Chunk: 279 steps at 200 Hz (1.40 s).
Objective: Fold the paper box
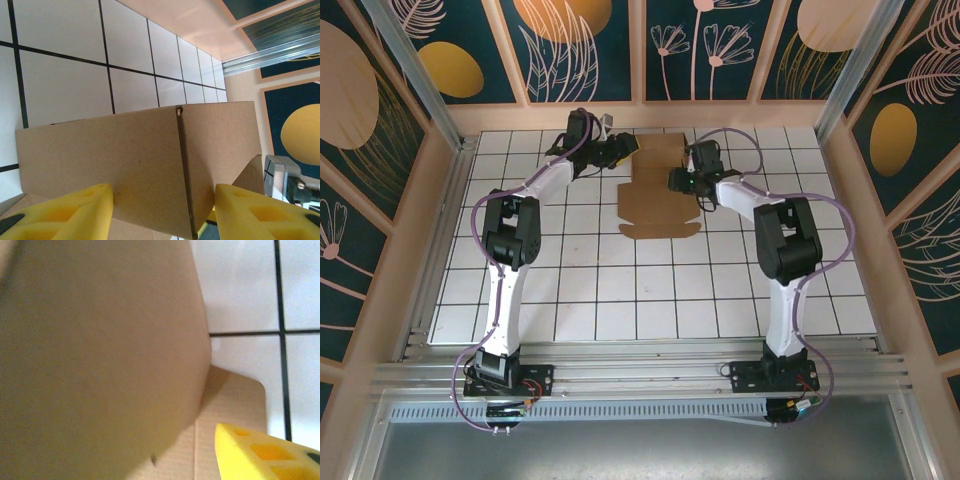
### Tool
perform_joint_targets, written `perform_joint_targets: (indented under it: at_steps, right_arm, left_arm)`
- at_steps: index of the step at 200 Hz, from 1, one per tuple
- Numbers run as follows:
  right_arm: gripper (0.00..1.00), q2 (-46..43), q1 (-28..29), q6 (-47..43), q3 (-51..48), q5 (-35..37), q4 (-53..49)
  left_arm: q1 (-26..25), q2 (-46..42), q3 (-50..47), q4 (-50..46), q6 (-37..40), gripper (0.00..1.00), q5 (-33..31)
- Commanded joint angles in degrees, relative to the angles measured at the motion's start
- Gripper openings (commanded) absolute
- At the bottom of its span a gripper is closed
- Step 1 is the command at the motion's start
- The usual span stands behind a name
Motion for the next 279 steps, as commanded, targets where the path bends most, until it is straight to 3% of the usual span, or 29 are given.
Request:
perform_joint_targets:
  at_steps: [1,63,94,120,137,157,175,205,279]
  right_arm:
    - [0.6,-5.97,-1.27,-0.54,-2.71,-4.41,1.79]
    - [0.66,-15.89,-5.0,-3.83,-8.24,-9.85,1.75]
    - [0.85,-19.67,-12.58,-9.11,-11.83,-14.35,10.08]
    - [0.85,-15.46,-17.67,-22.21,-12.01,-22.89,18.8]
    - [0.84,-13.17,-17.52,-40.48,-11.13,-31.0,19.19]
    - [0.94,-10.15,-16.61,-56.27,-10.19,-31.23,17.96]
    - [0.93,-6.29,-16.59,-63.08,-5.33,-32.51,13.2]
    - [0.85,0.55,-15.8,-66.52,3.84,-32.38,6.51]
    - [0.72,9.26,-12.05,-67.14,12.49,-36.1,3.65]
  left_arm:
    - [-0.31,0.86,1.48,-3.53,0.95,0.55,-0.95]
    - [-0.38,1.24,1.97,-4.19,1.49,0.55,-1.02]
    - [-0.37,1.46,2.45,-4.62,1.86,0.55,-0.85]
    - [-0.38,1.33,2.41,-4.8,1.85,0.55,-0.79]
    - [-0.37,1.32,2.3,-4.79,1.93,0.55,-0.62]
    - [-0.35,1.31,2.22,-5.13,2.26,0.55,-0.37]
    - [-0.39,1.3,2.25,-5.41,2.79,0.55,0.12]
    - [-0.32,1.58,3.59,-7.14,3.96,0.55,0.43]
    - [-0.38,2.62,6.79,-8.58,4.19,0.55,1.15]
